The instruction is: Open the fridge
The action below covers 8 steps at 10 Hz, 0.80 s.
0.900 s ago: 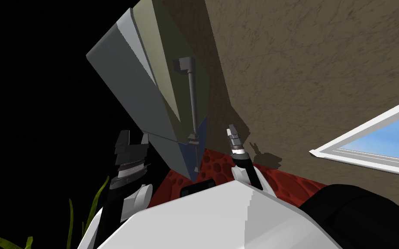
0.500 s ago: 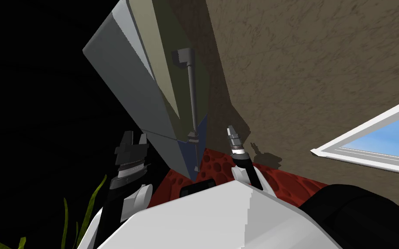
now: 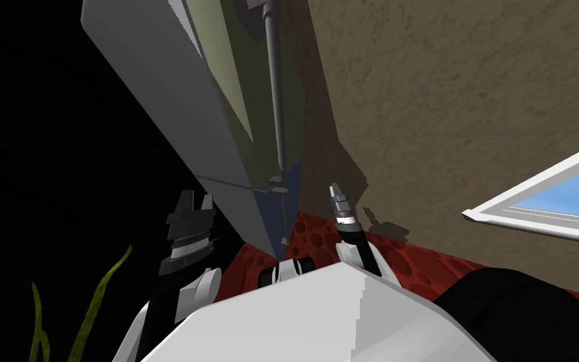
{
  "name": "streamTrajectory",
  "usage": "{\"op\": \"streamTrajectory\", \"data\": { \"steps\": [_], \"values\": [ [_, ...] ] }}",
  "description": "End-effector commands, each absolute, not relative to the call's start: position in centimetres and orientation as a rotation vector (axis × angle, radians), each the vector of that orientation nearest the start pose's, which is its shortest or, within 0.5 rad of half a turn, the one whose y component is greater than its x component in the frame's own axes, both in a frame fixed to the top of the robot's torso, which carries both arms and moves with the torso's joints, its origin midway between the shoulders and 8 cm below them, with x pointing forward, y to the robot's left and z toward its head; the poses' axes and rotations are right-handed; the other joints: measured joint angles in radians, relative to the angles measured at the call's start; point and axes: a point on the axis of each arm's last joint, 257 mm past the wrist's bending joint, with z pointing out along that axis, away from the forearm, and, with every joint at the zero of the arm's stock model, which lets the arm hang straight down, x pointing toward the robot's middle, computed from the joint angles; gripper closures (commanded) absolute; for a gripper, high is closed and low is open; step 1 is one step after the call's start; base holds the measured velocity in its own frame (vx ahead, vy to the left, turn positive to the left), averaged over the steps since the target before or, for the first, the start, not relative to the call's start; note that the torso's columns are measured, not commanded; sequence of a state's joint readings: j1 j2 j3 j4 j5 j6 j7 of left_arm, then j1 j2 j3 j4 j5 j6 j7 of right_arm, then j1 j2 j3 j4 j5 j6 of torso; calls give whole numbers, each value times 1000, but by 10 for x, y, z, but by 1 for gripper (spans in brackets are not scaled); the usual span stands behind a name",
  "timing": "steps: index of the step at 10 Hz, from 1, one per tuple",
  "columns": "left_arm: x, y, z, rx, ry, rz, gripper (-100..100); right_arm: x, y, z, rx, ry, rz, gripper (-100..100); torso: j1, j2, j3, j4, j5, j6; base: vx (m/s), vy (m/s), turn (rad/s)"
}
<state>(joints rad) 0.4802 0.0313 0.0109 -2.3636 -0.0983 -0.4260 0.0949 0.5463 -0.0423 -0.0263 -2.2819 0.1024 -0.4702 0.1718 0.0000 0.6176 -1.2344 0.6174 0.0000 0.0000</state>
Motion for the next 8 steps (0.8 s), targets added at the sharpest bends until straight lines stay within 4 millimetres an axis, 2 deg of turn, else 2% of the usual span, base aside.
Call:
{"op": "streamTrajectory", "data": {
  "steps": [1,3,8],
  "values": [
    [344,261,51,-576,688,-1327,-100,346,-279,3,539,791,1022,0,0,74,-148,74,0,0,-3,-8,-35],
    [348,258,50,-569,725,-1328,-100,346,-279,3,539,791,1022,0,0,118,-236,117,0,0,-17,-17,-51],
    [360,254,44,-577,823,-1324,-100,346,-279,3,539,791,1022,0,0,120,-242,121,0,0,-21,-23,-69]
  ]
}}
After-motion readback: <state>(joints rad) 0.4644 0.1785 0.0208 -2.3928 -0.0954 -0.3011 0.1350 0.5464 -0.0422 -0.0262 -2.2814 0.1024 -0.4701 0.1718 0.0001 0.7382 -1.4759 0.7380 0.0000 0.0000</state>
